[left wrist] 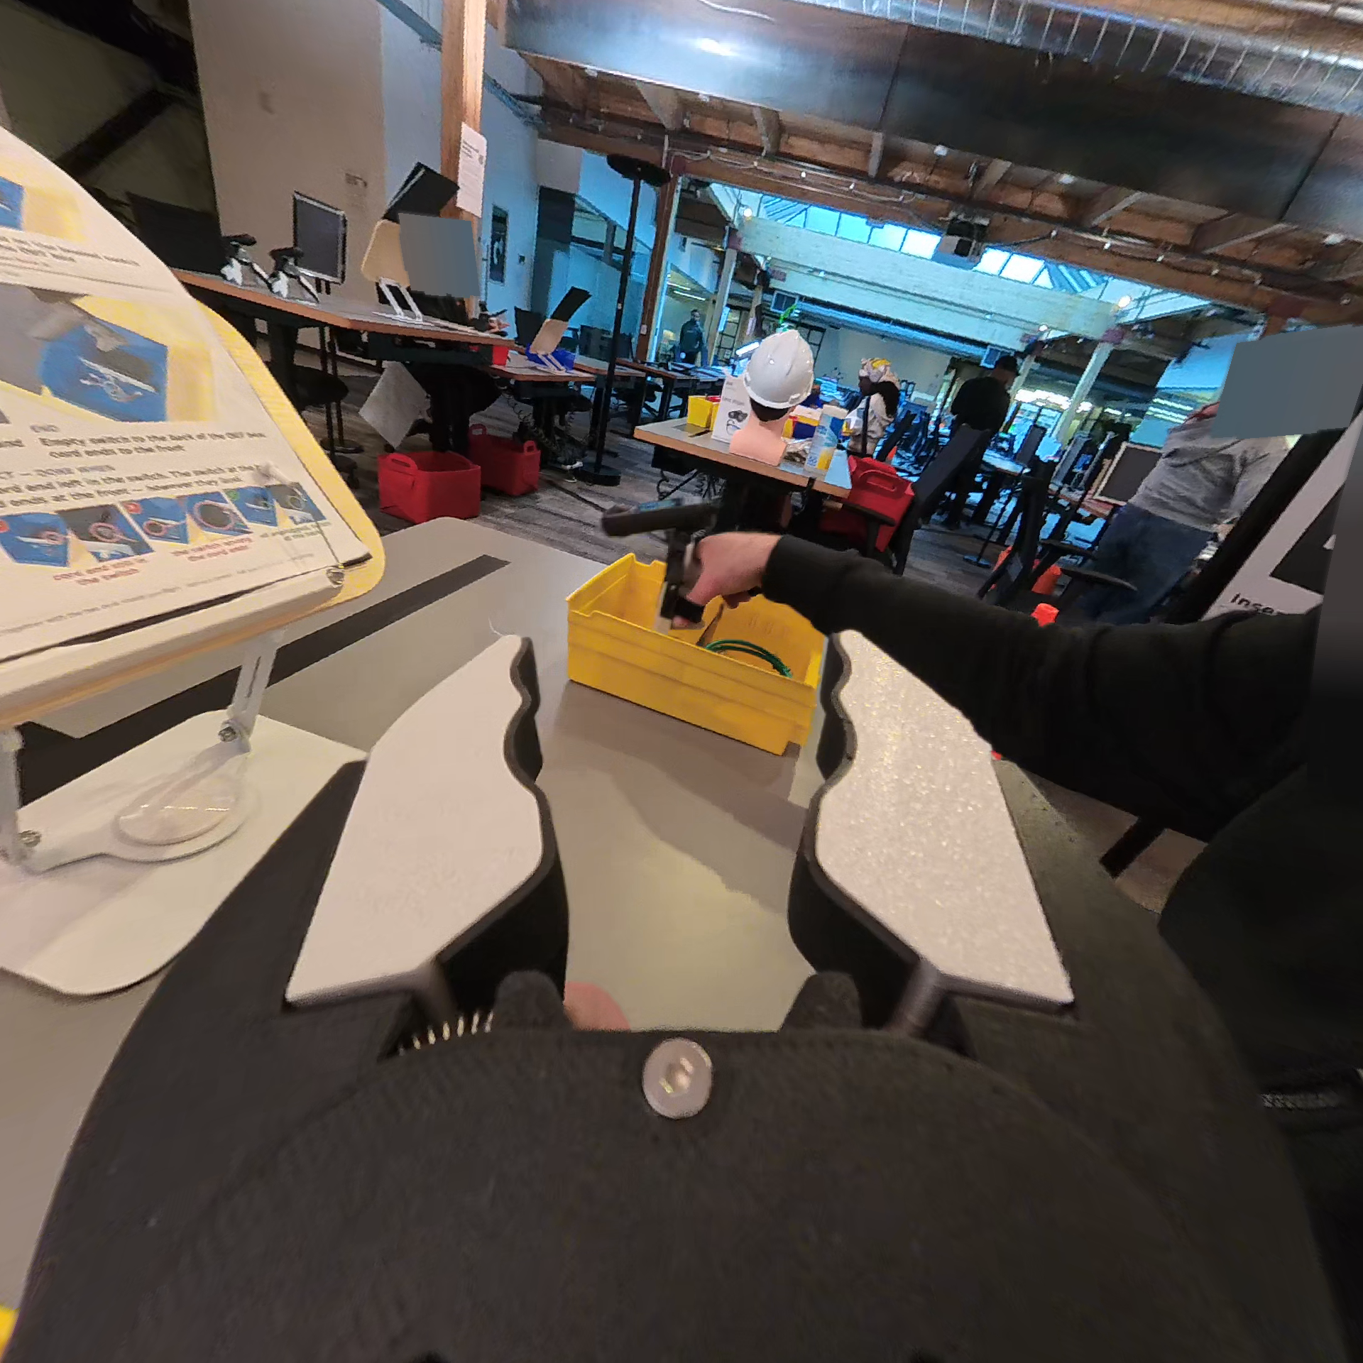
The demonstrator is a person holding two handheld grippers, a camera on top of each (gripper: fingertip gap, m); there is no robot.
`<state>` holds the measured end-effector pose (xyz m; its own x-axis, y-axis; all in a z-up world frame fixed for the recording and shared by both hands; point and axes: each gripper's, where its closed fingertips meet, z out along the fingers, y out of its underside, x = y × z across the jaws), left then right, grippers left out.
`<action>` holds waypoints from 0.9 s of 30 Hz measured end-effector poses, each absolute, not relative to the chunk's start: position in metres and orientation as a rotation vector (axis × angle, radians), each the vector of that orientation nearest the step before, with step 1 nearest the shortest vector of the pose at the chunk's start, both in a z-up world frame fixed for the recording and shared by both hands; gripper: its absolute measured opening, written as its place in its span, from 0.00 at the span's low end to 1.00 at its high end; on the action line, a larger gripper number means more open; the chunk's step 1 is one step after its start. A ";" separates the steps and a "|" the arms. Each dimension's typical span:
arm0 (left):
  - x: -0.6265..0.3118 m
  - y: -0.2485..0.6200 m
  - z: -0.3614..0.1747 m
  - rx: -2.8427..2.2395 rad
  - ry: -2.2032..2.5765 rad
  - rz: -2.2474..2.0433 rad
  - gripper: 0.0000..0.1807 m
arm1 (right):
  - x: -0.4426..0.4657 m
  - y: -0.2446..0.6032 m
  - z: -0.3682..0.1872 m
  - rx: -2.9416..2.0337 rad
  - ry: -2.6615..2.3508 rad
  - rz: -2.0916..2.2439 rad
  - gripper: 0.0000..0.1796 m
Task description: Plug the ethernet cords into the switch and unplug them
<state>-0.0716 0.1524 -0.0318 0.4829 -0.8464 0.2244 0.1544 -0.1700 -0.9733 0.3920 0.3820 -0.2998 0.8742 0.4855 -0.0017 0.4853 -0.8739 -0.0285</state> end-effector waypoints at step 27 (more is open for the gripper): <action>-0.410 0.111 -0.260 -2.504 0.028 0.118 0.56 | 0.508 0.261 -0.297 -2.812 -0.563 0.221 0.13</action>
<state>-0.4095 0.1111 -0.2602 0.9957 0.0078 -0.0918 -0.0482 -0.8053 -0.5909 0.5083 0.2610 -0.2974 0.9133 0.3958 -0.0962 0.3556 -0.8899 -0.2856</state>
